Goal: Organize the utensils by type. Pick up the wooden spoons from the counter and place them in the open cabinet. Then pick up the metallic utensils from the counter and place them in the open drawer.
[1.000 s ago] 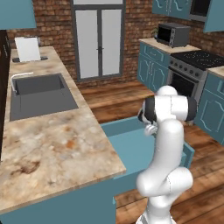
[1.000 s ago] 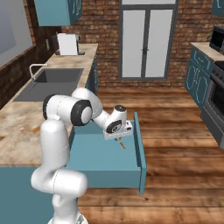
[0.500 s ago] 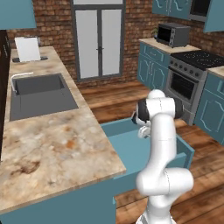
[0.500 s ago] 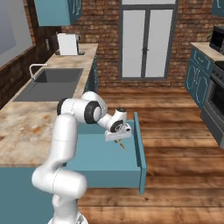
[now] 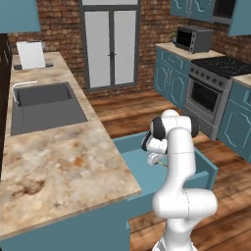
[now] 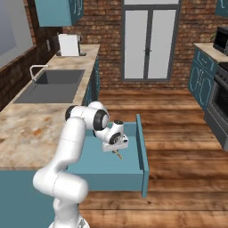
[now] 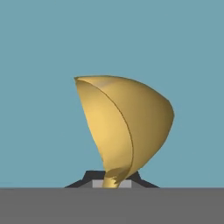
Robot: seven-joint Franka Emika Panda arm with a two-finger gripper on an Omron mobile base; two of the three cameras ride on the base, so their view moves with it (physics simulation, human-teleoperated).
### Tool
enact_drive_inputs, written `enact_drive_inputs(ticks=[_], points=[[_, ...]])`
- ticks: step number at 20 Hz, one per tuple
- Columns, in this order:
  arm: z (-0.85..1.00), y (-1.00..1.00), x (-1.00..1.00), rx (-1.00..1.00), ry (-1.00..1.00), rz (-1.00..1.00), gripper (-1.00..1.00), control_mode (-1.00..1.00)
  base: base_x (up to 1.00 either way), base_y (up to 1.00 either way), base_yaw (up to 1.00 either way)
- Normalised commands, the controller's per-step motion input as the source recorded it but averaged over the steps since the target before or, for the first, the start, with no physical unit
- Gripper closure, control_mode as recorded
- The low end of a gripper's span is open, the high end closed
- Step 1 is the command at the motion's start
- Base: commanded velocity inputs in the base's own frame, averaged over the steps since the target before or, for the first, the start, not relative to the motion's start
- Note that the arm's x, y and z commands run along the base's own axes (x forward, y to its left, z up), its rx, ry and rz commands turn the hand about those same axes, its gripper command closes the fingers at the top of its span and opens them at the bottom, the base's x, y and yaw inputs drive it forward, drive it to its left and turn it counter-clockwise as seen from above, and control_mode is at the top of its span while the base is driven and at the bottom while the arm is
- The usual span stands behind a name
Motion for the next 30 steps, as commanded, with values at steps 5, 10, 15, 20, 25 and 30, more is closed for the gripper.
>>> enact_drive_inputs(ticks=[5, 10, 15, 20, 25, 30], points=[[-0.44, 0.09, 0.0, 0.0, -0.1, 0.0, 1.0, -1.0, 0.0, 0.0, 0.0], [-0.2, 0.08, 0.0, 0.0, -0.14, 0.0, 1.0, -1.0, 0.0, 0.0, 0.0], [0.24, 0.03, -0.01, 0.0, -0.19, 0.0, -1.0, -1.0, 0.0, 0.0, 0.0], [0.68, 0.0, -0.07, 0.0, -0.14, 0.0, -1.0, -1.0, 0.0, 0.0, 0.0], [0.98, 0.0, -0.41, 0.0, -0.07, 0.0, -1.0, -1.0, 0.0, 0.0, 0.0], [1.0, 0.0, -0.83, 0.0, -0.05, 0.0, -1.0, -1.0, 0.0, 0.0, 0.0]])
